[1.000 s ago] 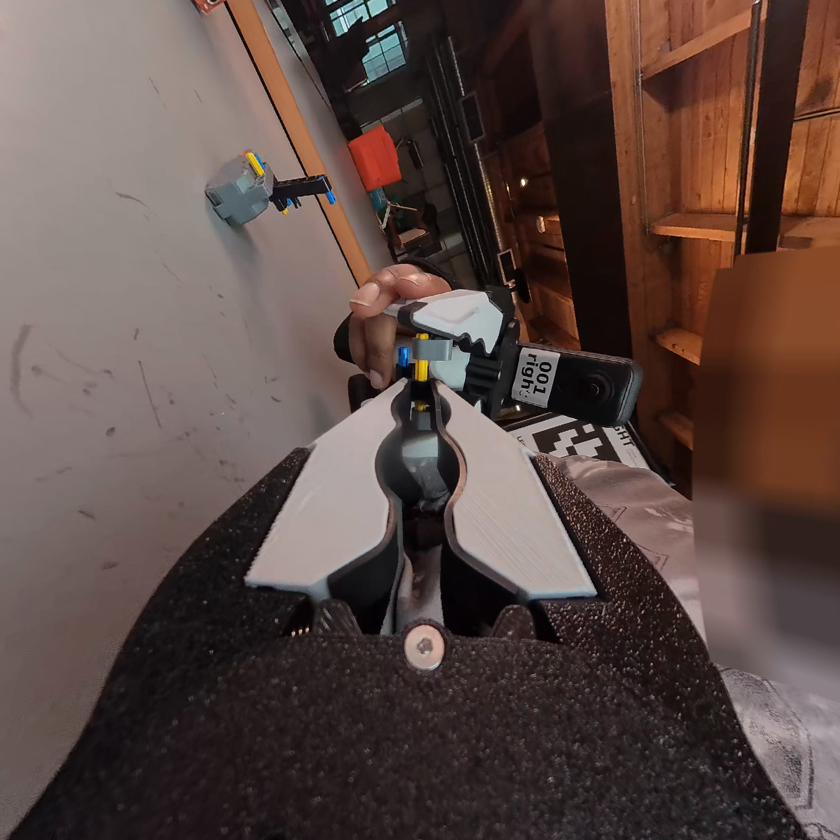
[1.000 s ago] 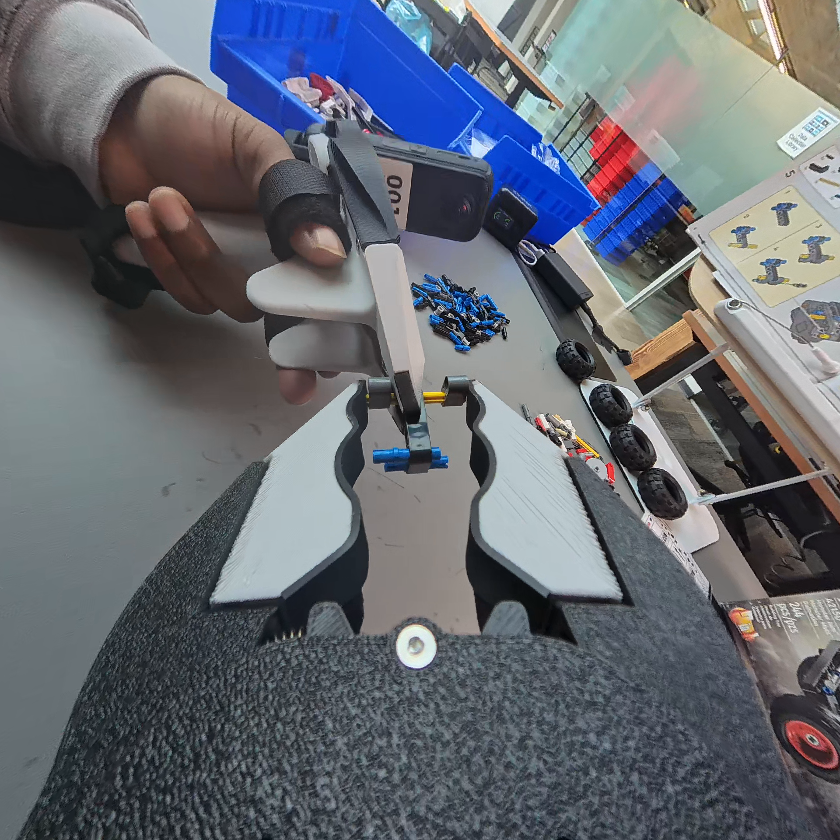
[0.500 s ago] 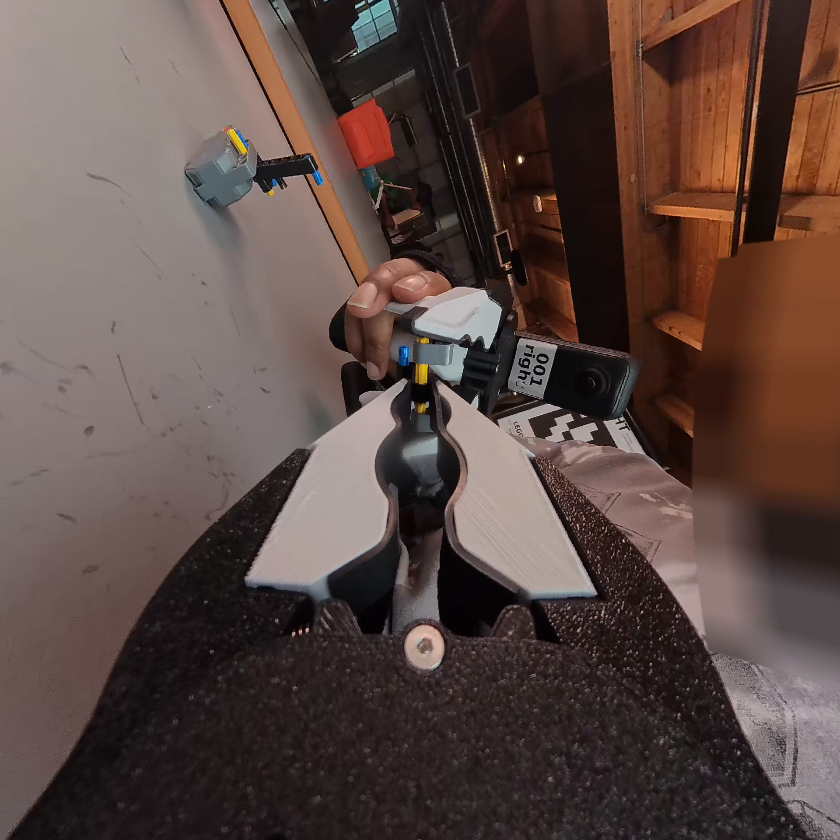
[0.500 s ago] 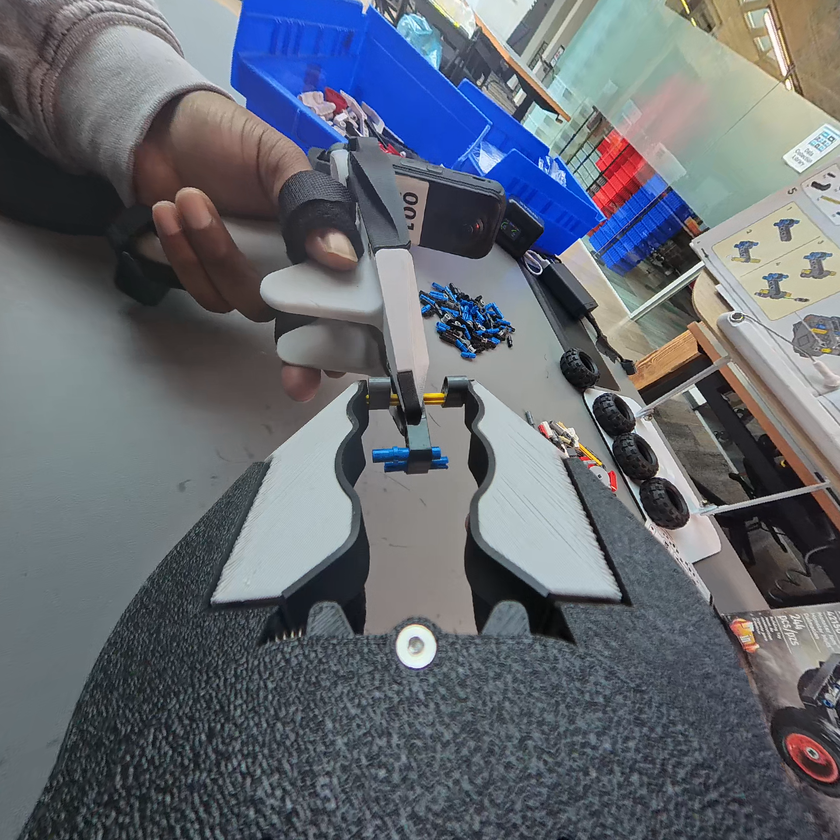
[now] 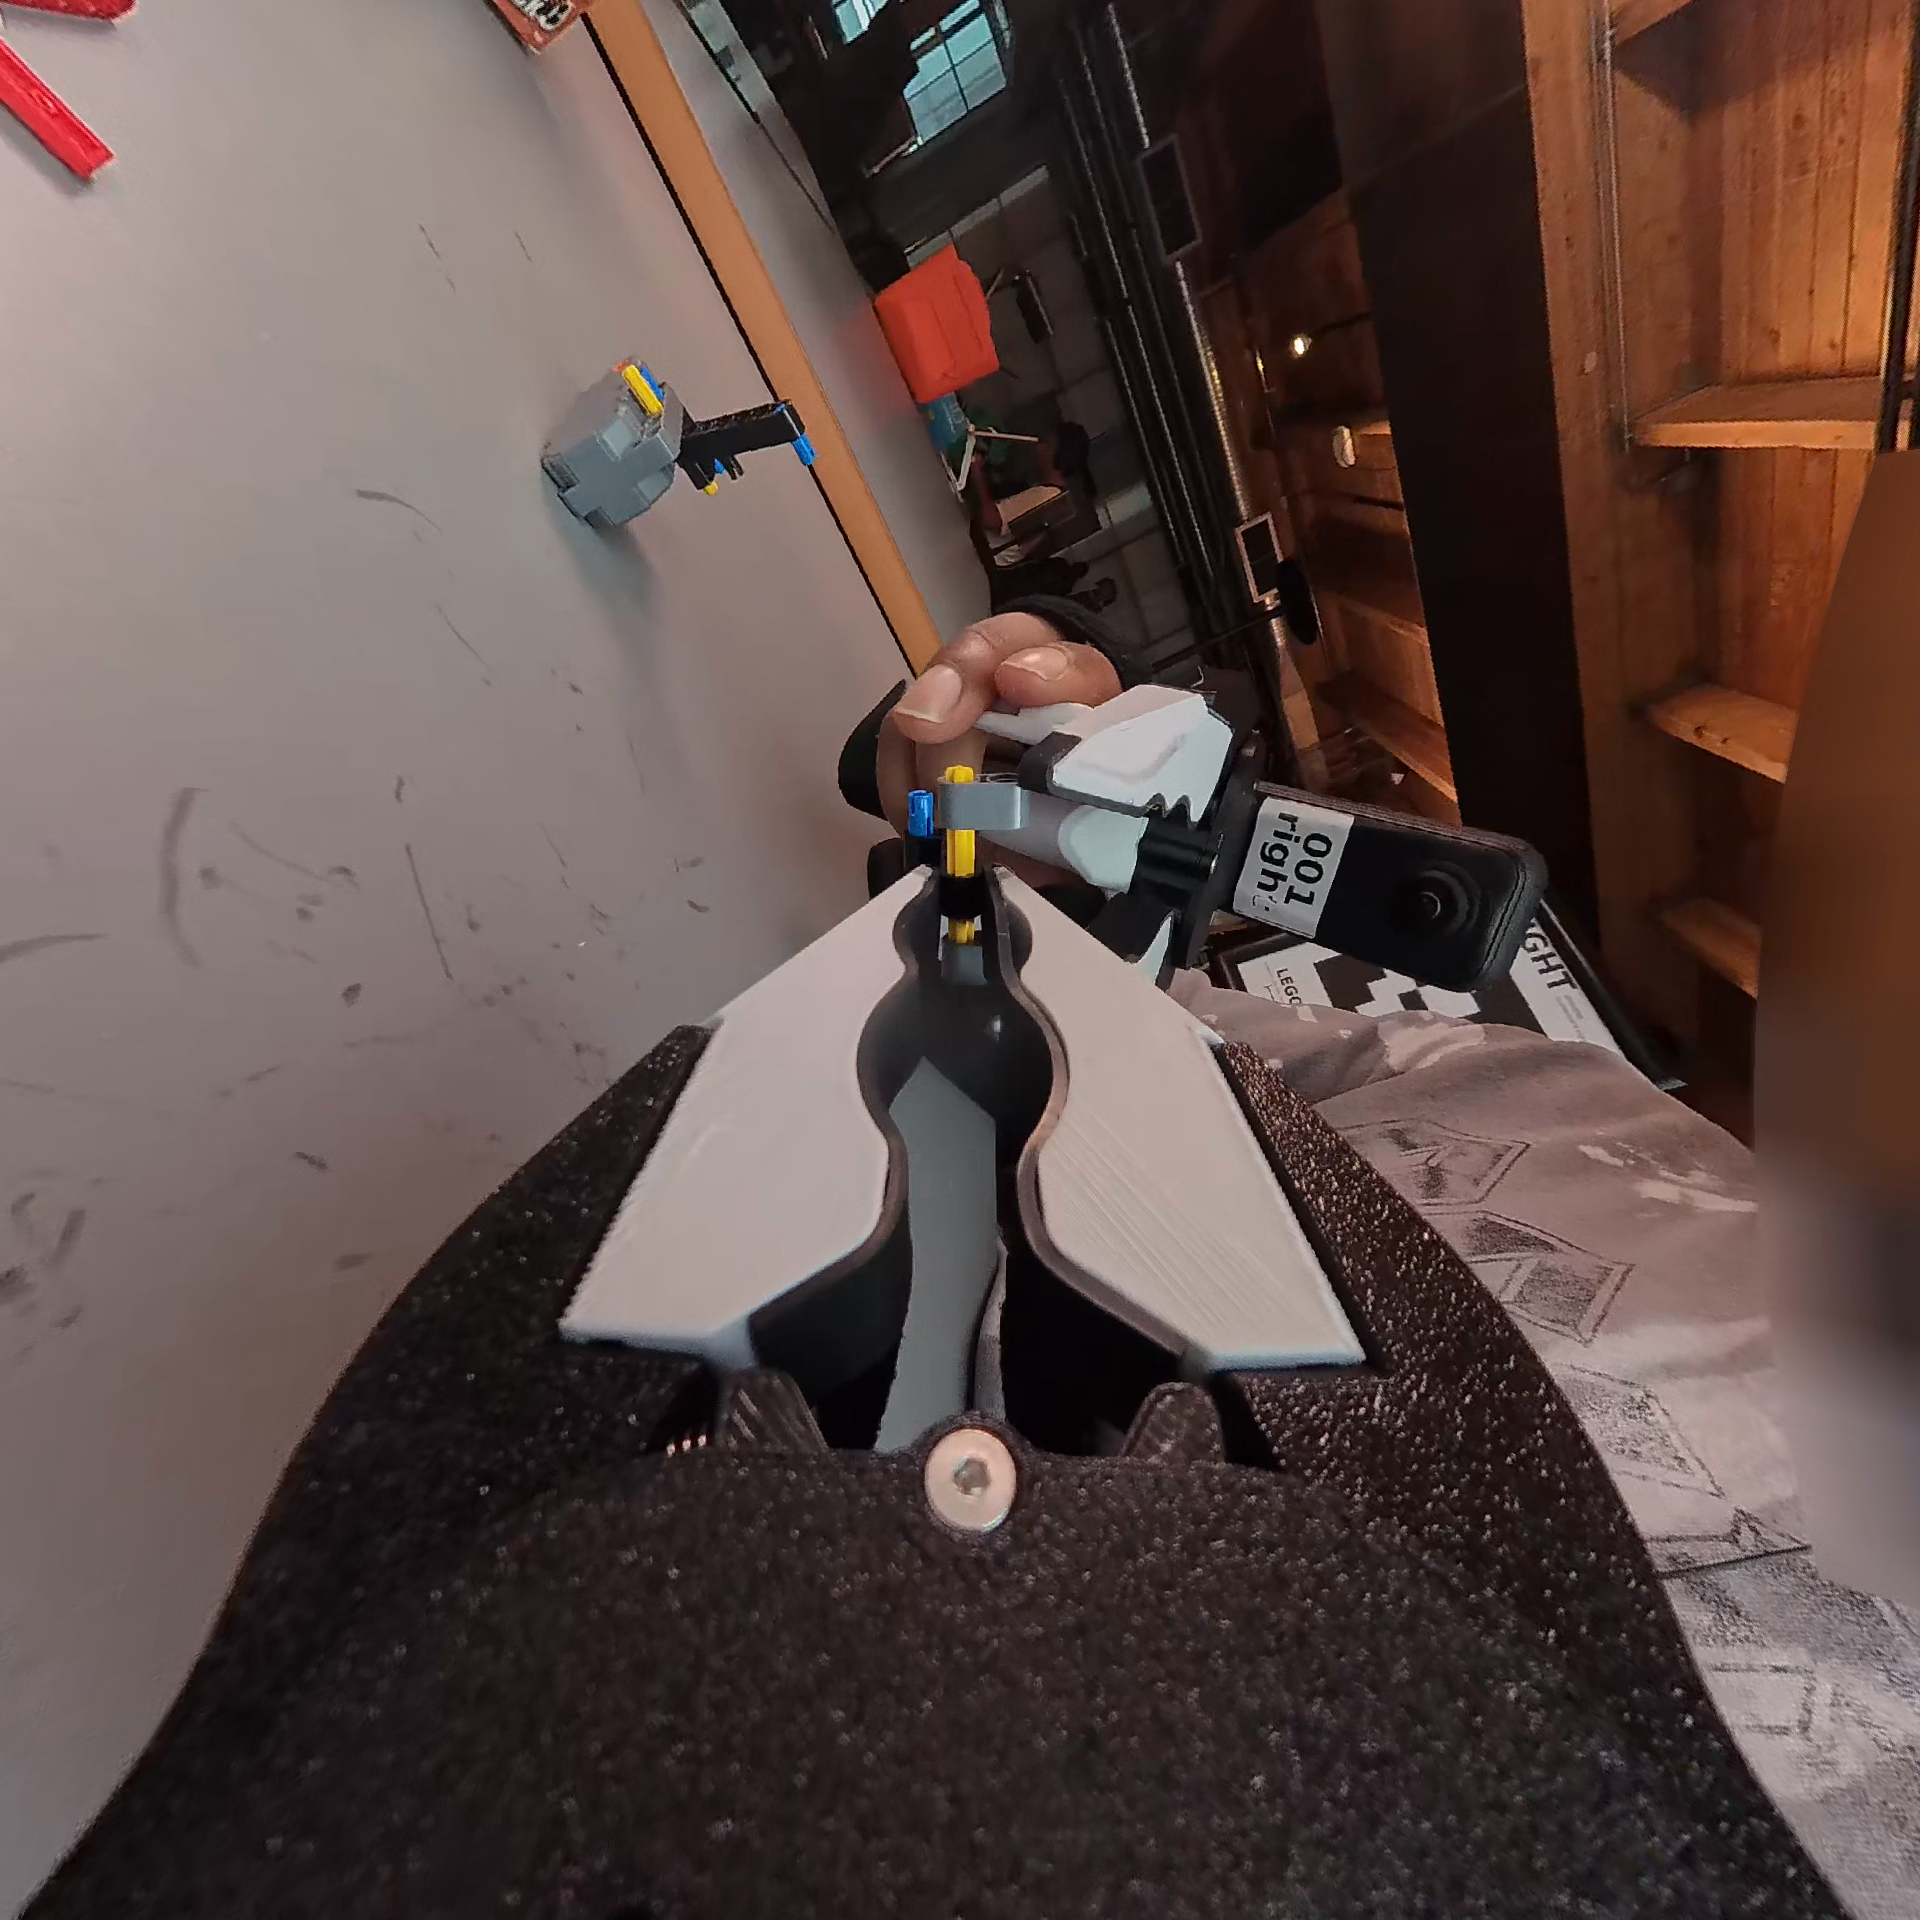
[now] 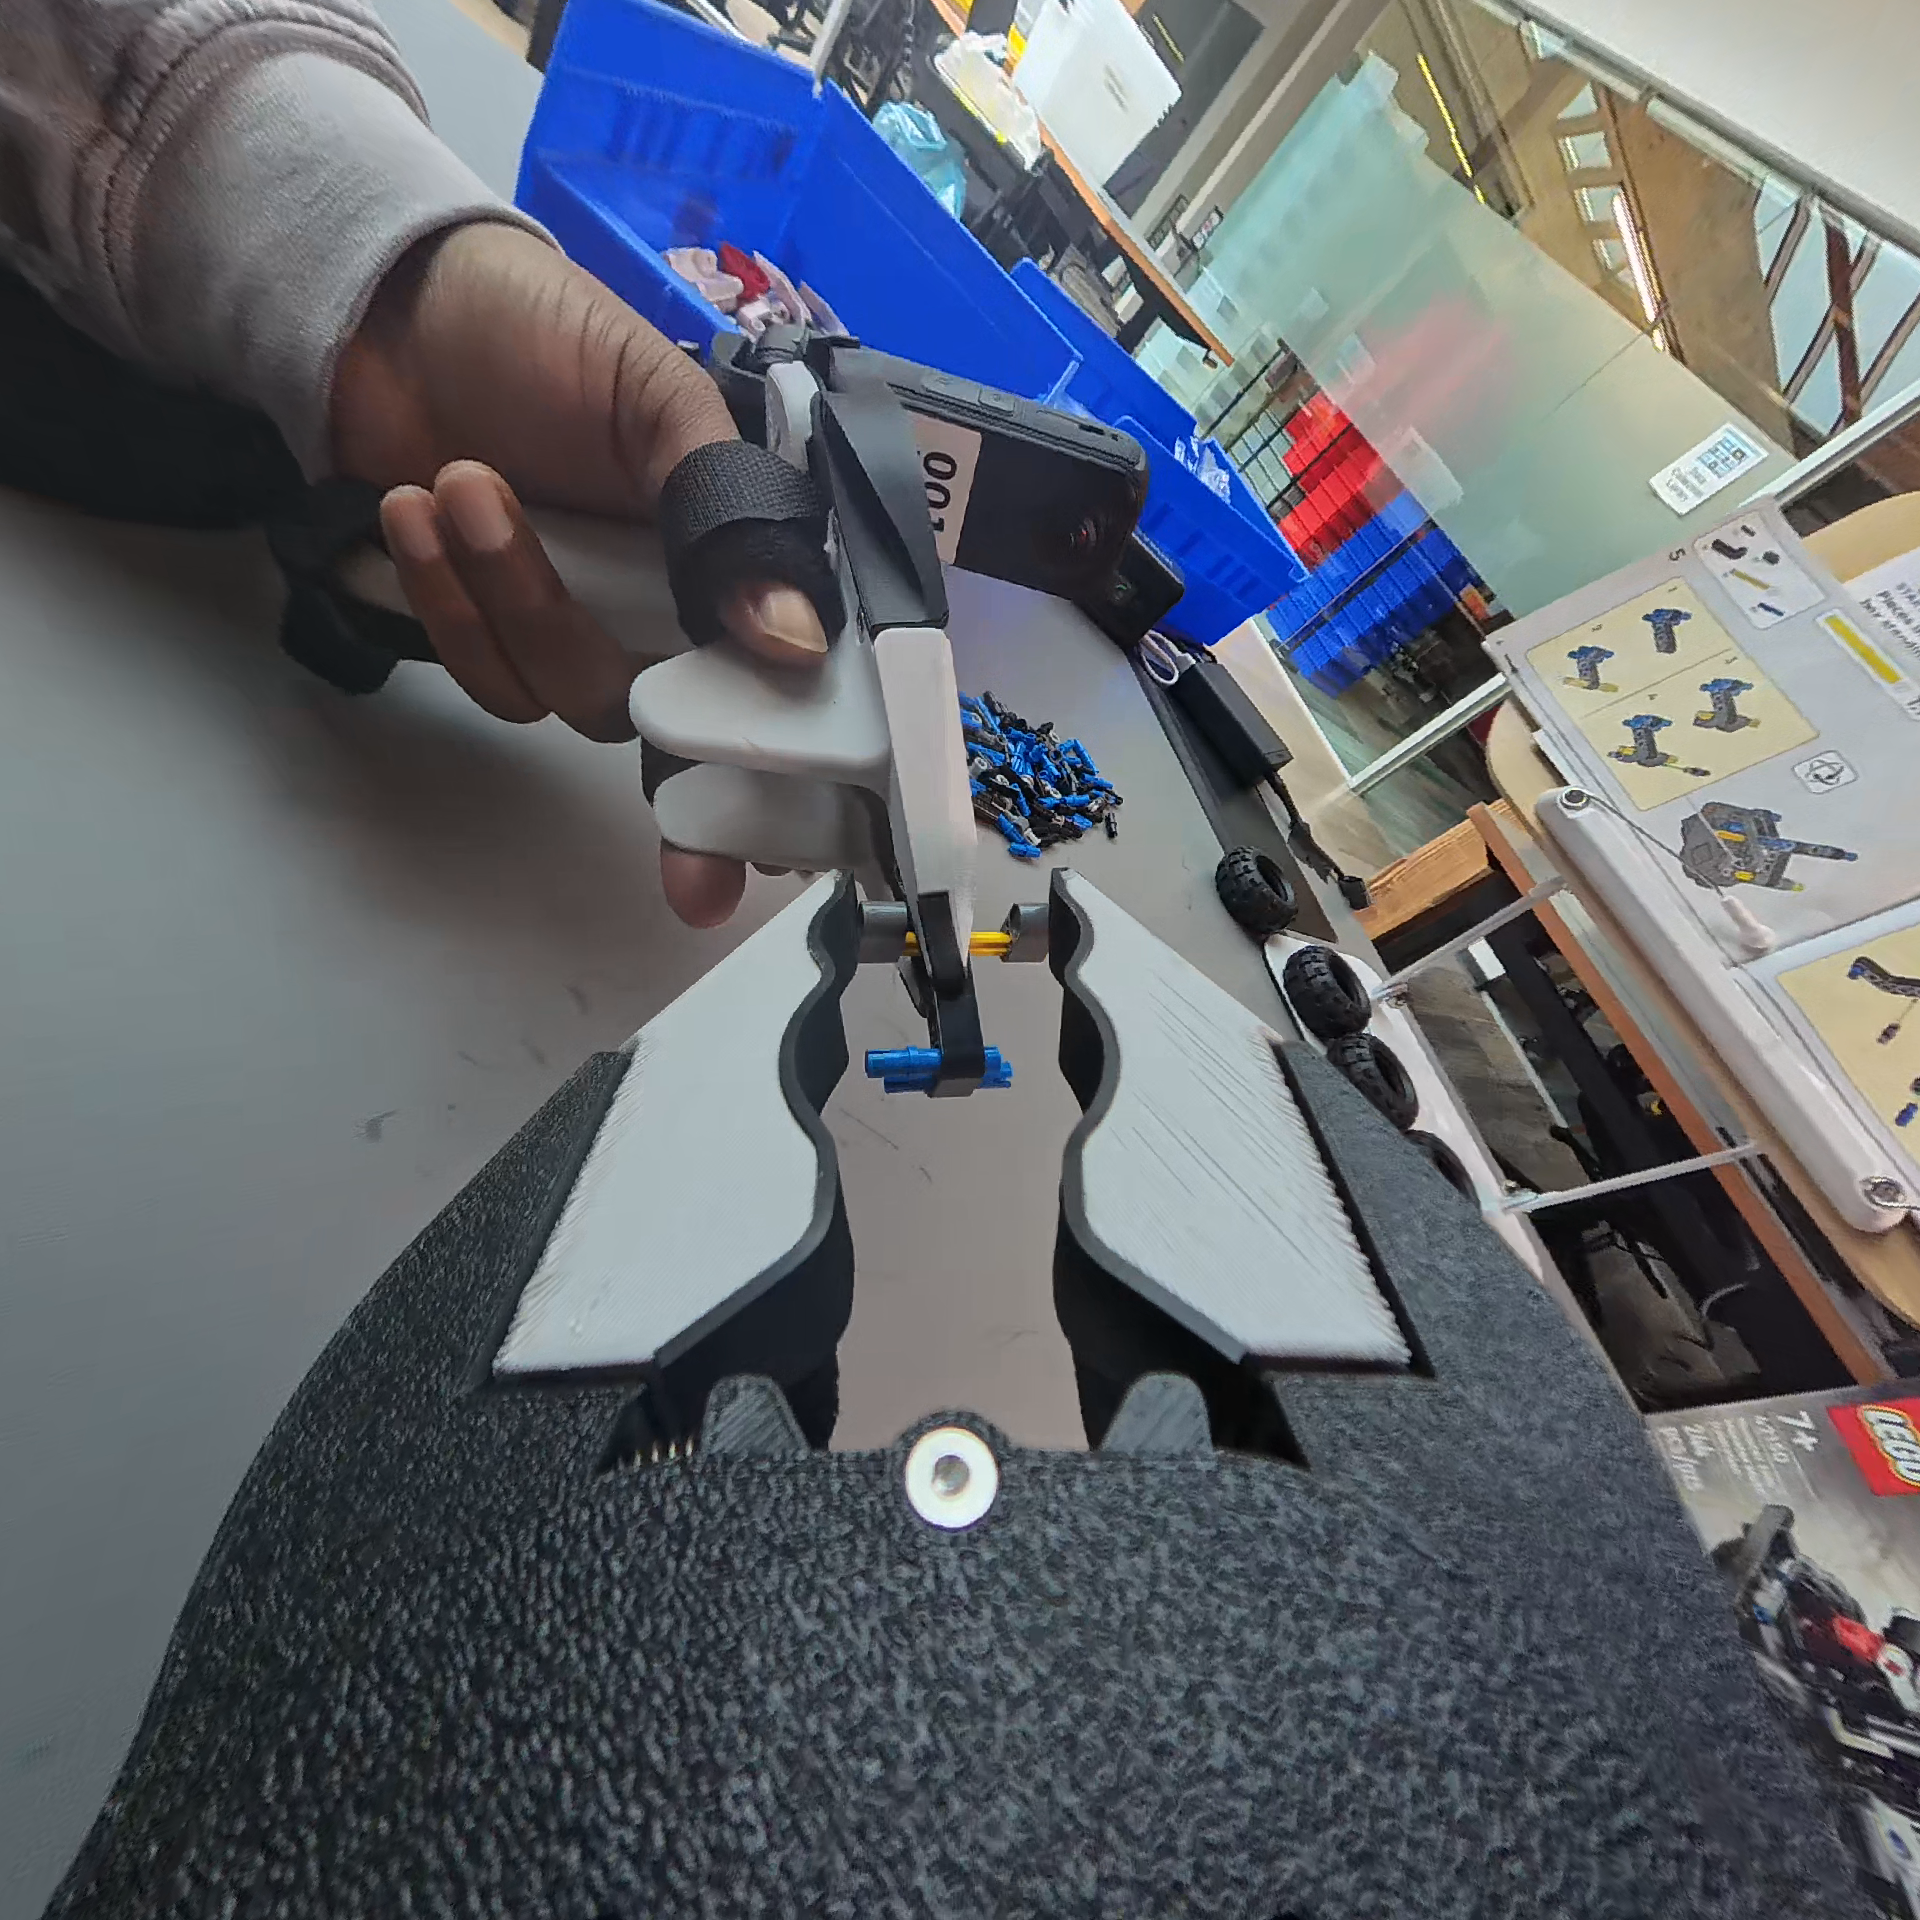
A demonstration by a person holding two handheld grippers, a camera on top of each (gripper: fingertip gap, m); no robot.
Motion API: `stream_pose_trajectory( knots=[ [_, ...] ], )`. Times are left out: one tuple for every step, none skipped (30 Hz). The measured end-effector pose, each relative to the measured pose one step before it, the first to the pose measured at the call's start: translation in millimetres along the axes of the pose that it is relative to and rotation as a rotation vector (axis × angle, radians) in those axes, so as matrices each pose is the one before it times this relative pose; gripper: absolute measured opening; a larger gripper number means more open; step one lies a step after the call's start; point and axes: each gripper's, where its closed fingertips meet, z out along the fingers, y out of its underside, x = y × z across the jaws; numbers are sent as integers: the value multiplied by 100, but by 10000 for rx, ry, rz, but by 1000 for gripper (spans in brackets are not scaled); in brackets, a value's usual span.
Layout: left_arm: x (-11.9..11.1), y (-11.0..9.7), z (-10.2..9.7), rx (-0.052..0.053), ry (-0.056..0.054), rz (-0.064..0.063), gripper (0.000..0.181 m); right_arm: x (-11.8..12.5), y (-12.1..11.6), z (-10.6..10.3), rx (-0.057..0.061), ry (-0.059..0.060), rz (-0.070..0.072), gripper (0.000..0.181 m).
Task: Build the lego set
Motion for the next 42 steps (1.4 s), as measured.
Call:
stream_pose_trajectory(
  knots=[
    [49, -35, 7, 8, -25, 85, 6, 58, -45, -38, 98, -68, 245, 37],
    [141, -68, -4, 4, 0, 90, 6, 109, -211, -113, 170, -5, 173, 37],
    [134, -57, -11, 3, -4, 83, 6, 68, -261, -115, 164, -10, 149, 40],
    [106, -55, -48, 20, -12, 61, 6, 229, -95, -62, 63, 73, 154, 43],
    [61, -82, -78, 42, 17, 8, 6, 106, 101, -2, -28, -8, 102, 44],
    [1, -26, -57, 11, 6, -15, 6, -283, 177, 58, -70, -188, 25, 42],
    [-74, 58, -11, -26, -21, -17, 6, -35, -19, 60, 60, 71, -107, 41],
    [-54, 59, 9, -9, 1, -47, 6, 42, 131, 34, -67, 74, -175, 39],
    [13, -12, 16, 15, 41, -74, 6, -17, -1, -11, 4, -7, -113, 38],
    [52, -9, -4, 6, 45, -50, 6, 38, -62, -4, 32, 54, -68, 38],
    [-15, 30, 1, -19, -3, 1, 6, -32, -8, 3, -2, -7, -85, 38],
    [-25, 46, 8, -20, -21, 7, 6, -50, 52, -8, -39, -46, -65, 38],
    [4, 36, 22, -19, -1, -16, 6, -28, -5, -29, 14, -45, 31, 38],
    [-17, 55, 23, -29, -14, -8, 6, -26, -2, -21, 20, -67, 106, 37],
    [-40, 63, 29, -31, -28, 1, 6, -46, 59, -22, -16, -72, 62, 37],
    [-30, 54, 20, -23, -5, -13, 6, -58, 29, -29, -4, -39, -15, 37],
    [1, 52, 16, -20, 8, -16, 6, -37, -7, -23, 4, -16, -45, 37],
    [-6, 62, 19, -26, 1, -3, 6, -34, 11, -28, -6, -20, -25, 36],
    [7, 84, 48, -36, 8, -17, 5, 72, 23, -43, -25, 26, 10, 33],
    [8, 68, 39, -27, 16, -35, 5, -86, 1, -52, -13, -50, -109, 32],
    [11, 10, 16, -7, 18, -11, 6, -29, -7, -17, -15, 3, -57, 32],
    [27, -1, 1, 0, 8, 25, 6, 9, -32, -18, 26, 46, -77, 32],
    [33, -7, 2, 2, 3, 20, 6, 18, -26, -10, -4, 33, -22, 32],
    [20, 8, 1, 0, 20, -15, 5, 16, -17, -15, -5, -9, 3, 31],
    [8, 8, -2, -2, 20, -32, 6, -5, -12, 2, -5, -31, 9, 31],
    [-1, 14, -3, -3, 21, -29, 6, -10, 13, 2, -12, -30, 1, 31],
    [2, 27, 8, -7, 35, -33, 6, -15, -4, 4, 12, -14, 14, 31],
    [-17, 15, 0, -6, 36, -41, 6, -20, 16, -2, -3, -20, 34, 31],
    [-28, -38, -23, 25, 44, -64, 6, -5, 50, 40, -26, -14, 87, 32],
    [-45, -96, -41, 46, 46, -85, 6, 75, 41, 97, -10, 46, 171, 33],
    [-53, -56, -40, 25, 24, -62, 6, 65, 66, 95, -20, 69, 84, 33],
    [-24, -37, -3, 23, 21, -52, 6, 16, 62, 95, -18, 55, -4, 34],
    [15, -81, -20, 57, 25, -49, 6, -137, 12, 62, 13, -59, -8, 39],
    [-55, -179, -82, 94, -22, -23, 6, -172, -21, 39, 36, -123, 122, 45],
    [-158, -275, -157, 140, -97, 23, 6, -22, -78, -16, 86, -100, 271, 50],
    [-216, -300, -192, 137, -161, 85, 6, 126, -52, -74, 71, -92, 385, 53],
    [-271, -262, -184, 98, -240, 195, 6, 297, -80, -150, 88, -57, 495, 54],
    [-271, -180, -141, 39, -312, 350, 6, 442, -93, -198, 109, -17, 575, 51],
    [-235, -59, -67, -48, -345, 466, 6, 625, 24, -189, 39, 100, 590, 43],
    [-244, -11, -23, -70, -399, 544, 6, 593, 136, -140, -28, 119, 475, 35],
    [-323, -3, -17, -62, -473, 622, 6, 479, 214, -67, -72, 106, 375, 26],
    [-334, 62, 3, -106, -510, 662, 7, 156, 178, 21, -47, -26, 357, 22]
  ],
)
